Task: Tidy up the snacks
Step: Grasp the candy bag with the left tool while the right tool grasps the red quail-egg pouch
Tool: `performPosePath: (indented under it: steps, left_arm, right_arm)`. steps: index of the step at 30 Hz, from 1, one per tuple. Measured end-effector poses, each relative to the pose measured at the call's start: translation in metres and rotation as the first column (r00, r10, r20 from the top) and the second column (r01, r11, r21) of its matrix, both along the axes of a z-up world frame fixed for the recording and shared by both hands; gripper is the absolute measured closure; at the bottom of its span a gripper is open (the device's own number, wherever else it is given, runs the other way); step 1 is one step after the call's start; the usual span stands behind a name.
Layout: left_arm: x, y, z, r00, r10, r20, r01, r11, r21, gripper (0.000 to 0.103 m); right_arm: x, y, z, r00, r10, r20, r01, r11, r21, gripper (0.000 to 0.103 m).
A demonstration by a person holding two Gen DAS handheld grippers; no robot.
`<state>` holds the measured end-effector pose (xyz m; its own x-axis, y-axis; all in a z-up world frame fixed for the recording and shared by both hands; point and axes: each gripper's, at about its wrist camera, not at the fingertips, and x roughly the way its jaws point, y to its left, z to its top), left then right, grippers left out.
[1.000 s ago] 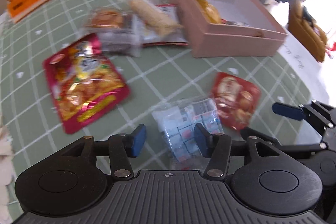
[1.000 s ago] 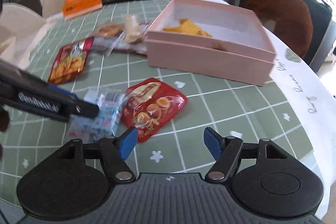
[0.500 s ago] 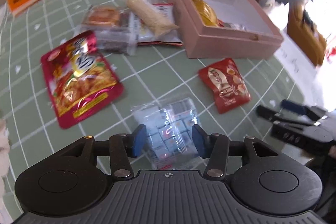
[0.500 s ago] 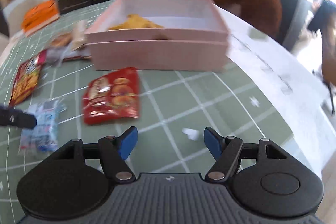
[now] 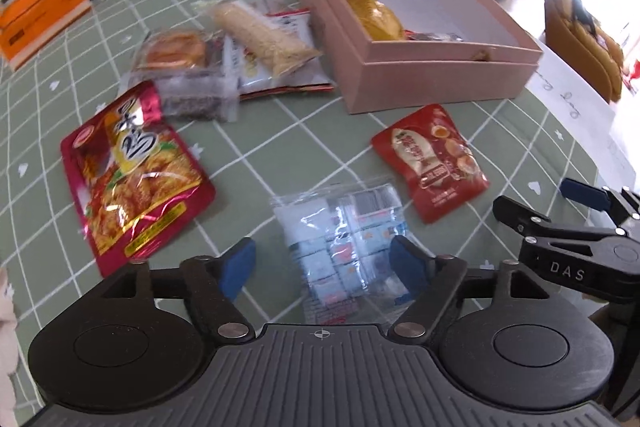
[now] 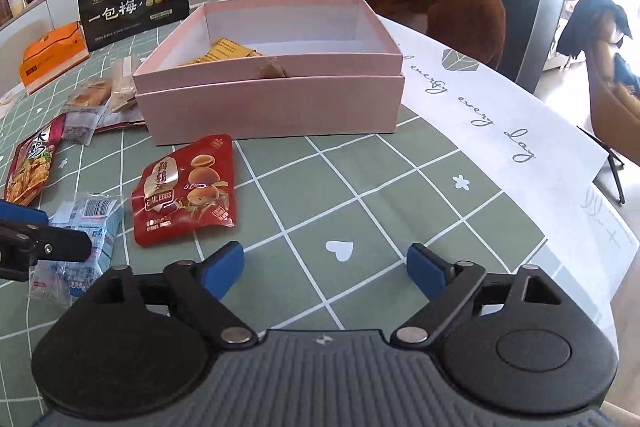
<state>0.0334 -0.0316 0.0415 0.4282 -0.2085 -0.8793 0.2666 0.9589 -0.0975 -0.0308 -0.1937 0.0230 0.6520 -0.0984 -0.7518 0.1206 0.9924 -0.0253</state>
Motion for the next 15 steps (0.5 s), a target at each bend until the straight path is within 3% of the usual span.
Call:
performPosePath:
  steps: [5,10,15]
  left_arm:
    - [-0.001,-0.008,-0.001,0.998,-0.054,-0.025,0.054,0.998,-0.022,0.022]
    - [-0.006,-0.027,-0.006,0.992,-0.125,-0.014,0.125,0.991,0.049,0.016]
    - [-0.002,-0.023,-0.007,0.995,-0.099,-0.004,0.099,0.994,0.036,0.017]
  right_arm:
    - [-0.005,0.000,-0.007,0.998,-0.015,0.064,0.016,1.000,-0.004,0.002]
    - [-0.004,0.001,-0.008,0.998,-0.017,0.067,0.017,1.000,-0.003,0.000]
    - [-0.005,0.001,-0.008,0.997,-0.017,0.069,0.017,1.000,-0.004,0.000]
